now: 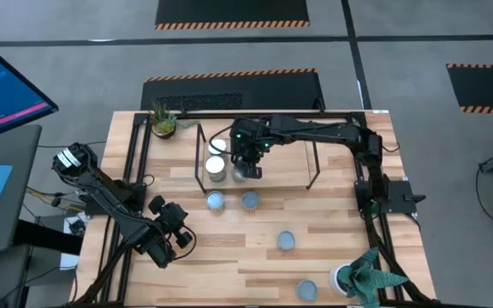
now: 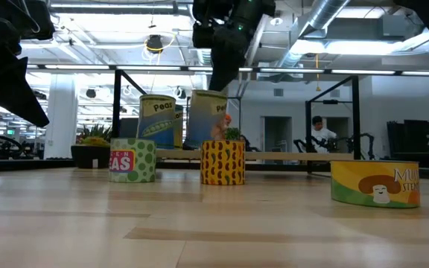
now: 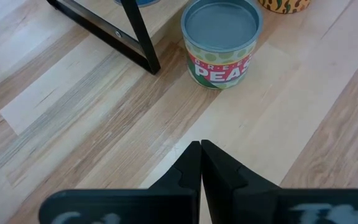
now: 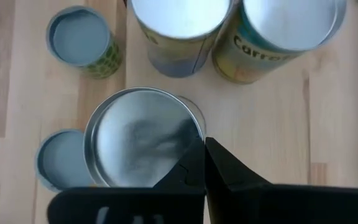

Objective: Pick and place cans onto a shelf
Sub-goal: Put the canned peaches on the shelf

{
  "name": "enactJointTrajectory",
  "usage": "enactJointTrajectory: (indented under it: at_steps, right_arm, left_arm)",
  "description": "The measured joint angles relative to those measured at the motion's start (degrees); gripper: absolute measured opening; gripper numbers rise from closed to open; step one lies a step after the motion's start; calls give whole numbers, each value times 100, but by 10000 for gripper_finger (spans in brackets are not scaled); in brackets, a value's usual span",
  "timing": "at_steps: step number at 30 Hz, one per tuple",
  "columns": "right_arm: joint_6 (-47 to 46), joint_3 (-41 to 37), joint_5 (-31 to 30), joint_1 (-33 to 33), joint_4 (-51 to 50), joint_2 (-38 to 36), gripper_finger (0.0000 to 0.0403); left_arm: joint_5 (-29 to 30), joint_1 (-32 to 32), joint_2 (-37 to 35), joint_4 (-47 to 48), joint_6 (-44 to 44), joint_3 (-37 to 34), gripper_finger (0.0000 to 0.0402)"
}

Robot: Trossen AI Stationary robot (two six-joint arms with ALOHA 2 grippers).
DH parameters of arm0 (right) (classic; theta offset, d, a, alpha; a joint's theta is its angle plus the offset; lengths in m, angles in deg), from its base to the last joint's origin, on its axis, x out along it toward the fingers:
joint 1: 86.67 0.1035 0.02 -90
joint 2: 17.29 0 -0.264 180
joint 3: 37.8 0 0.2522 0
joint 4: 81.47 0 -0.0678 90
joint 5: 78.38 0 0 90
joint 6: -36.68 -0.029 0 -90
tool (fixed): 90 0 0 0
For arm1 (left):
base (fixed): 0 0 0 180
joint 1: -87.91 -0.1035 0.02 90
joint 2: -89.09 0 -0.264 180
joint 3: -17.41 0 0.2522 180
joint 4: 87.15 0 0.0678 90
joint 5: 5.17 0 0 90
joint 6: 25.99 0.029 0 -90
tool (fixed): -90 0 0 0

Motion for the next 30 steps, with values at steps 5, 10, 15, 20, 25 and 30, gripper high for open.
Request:
enactJointTrajectory:
  at_steps: [5, 10, 15, 20, 25, 30]
  right_arm:
    - [0, -60, -4, -4, 55, 6, 17]
    - [-1, -59, -4, -14, 93, 6, 34]
    - [36, -59, -4, -50, 125, 6, 48]
    - [149, -56, -4, -61, 379, 6, 63]
    - [158, 15, -41, -76, 349, 6, 73]
    - [48, 455, -602, -32, -434, -14, 74]
  left_arm:
    - [0, 0, 0, 0, 0, 0, 0]
    - [0, 0, 0, 0, 0, 0, 0]
    - [0, -2, 0, -2, 0, 0, 0]
    - [0, 0, 0, -2, 0, 0, 0]
    - [0, 0, 0, -2, 0, 0, 0]
    - [0, -1, 0, -2, 0, 0, 0]
